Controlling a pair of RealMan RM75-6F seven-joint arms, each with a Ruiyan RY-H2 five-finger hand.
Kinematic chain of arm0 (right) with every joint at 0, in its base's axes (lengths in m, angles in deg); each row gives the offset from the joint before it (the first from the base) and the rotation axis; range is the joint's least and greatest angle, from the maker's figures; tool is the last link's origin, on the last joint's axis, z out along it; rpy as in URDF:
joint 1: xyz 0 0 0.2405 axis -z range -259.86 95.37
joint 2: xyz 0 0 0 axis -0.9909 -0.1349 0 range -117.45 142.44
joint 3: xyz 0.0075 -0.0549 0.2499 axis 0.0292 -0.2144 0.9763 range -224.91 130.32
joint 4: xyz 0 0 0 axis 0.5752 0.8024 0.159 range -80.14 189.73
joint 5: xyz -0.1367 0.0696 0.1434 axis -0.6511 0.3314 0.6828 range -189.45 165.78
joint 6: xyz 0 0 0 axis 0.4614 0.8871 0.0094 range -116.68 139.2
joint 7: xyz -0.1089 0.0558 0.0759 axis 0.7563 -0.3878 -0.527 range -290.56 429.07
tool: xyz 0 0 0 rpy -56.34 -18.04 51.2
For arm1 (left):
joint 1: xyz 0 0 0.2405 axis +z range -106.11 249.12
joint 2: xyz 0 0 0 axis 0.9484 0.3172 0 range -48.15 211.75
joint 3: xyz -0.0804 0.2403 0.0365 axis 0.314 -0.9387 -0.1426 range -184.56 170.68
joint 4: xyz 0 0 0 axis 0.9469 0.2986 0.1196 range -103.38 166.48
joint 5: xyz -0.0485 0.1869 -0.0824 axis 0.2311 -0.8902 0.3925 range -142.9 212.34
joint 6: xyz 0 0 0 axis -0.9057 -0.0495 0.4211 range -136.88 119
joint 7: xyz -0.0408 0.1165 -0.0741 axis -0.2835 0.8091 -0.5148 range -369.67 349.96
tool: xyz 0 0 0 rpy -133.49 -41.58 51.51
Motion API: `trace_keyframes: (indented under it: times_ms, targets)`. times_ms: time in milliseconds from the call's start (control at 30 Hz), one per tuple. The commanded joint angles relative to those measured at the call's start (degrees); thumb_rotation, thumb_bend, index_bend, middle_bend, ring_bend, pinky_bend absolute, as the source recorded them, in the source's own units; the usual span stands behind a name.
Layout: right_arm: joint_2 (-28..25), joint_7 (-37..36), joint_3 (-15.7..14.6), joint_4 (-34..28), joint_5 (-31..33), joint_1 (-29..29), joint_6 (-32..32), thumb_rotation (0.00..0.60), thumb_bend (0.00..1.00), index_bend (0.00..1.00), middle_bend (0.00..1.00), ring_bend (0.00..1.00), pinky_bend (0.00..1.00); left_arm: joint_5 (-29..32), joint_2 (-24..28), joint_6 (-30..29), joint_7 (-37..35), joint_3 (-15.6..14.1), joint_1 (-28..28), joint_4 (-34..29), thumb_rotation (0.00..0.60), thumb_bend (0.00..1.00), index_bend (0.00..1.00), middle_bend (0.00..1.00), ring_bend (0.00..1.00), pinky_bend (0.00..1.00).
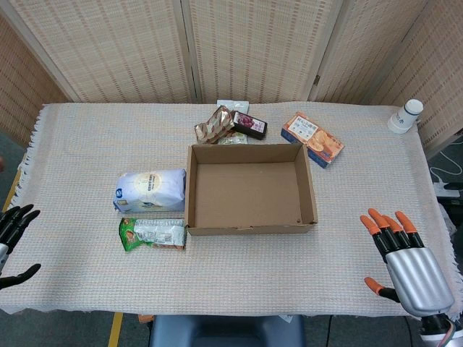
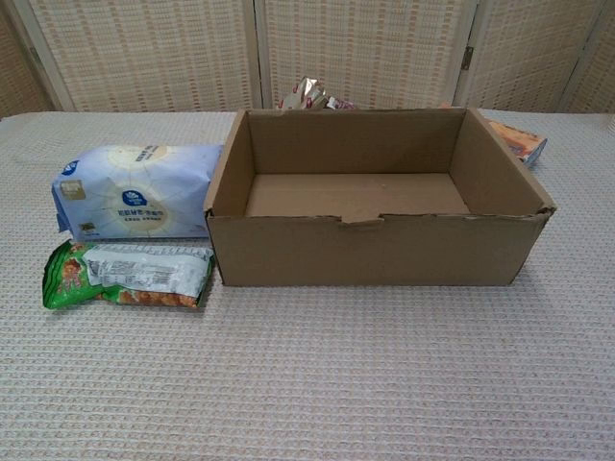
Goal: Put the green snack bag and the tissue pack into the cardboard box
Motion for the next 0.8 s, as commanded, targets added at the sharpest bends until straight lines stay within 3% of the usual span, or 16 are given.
trace_keyframes:
  times_ms: [33, 600, 800]
  targets:
    - [-0.01, 0.01, -0.04, 0.0, 0.09, -0.07, -0.22, 0.6, 0.0, 0.06, 0.01, 0.0, 0.0, -0.13, 0.38, -0.35, -0.12, 0.02, 0.12, -0.16, 0.6, 0.2, 0.0, 0.0, 0.0, 0.13]
    - [-0.03, -0.21, -0.14, 0.0, 0.17, -0.13, -0.61, 0.6, 0.0, 0.05, 0.01, 0.0, 0.0, -1.33, 2.76, -0.64, -0.09, 0.03, -0.11, -2.8, 0.6, 0.2, 0.0, 0.0, 0.0, 0.13]
    - [-0.05, -0.29, 0.24, 0.0, 0.79, -0.41, -0.59, 0.6, 0.0, 0.06, 0.01, 0.0, 0.0, -6.15, 1.11, 2.03, 3.08, -0.97, -1.64, -7.61, 0.6, 0.2, 0.0, 0.04, 0.01, 0.2]
